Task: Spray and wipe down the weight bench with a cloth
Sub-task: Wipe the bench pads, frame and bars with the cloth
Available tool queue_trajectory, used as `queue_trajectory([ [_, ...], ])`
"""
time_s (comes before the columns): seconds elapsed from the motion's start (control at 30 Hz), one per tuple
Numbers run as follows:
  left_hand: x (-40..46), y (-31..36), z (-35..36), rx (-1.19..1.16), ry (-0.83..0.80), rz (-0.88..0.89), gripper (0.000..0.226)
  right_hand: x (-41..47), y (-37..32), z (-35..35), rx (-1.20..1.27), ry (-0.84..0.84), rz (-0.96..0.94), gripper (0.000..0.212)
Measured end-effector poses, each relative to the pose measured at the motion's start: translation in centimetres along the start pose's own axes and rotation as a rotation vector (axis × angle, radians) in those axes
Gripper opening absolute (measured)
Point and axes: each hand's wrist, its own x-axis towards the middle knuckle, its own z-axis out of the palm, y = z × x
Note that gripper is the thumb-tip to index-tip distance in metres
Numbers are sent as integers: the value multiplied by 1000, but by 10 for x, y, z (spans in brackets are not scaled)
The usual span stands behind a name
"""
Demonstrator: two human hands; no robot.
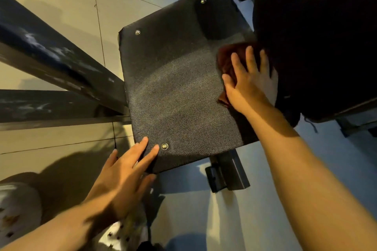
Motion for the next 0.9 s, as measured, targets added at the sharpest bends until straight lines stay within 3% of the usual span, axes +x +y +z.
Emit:
queue_trajectory([
  [0.17,0,0,-5,66,-56,-11,59,14,-13,3,11,44,-73,57],
  [0.4,-2,0,-3,79,-77,-17,63,-107,-9,32,176,191,-138,51],
  [0.53,-2,-2,-1,93,-107,-17,64,-47,-3,23,81,201,-125,54],
  [0.67,-1,-7,-3,136,-128,2,64,7,-23,17,37,95,-99,55],
  [0.8,-1,-14,-12,117,-52,41,63,-8,-69,24,22,101,-201,57],
  [0.9,1,-12,-20,-66,119,-136,43,-49,-108,44,27,83,-391,57],
])
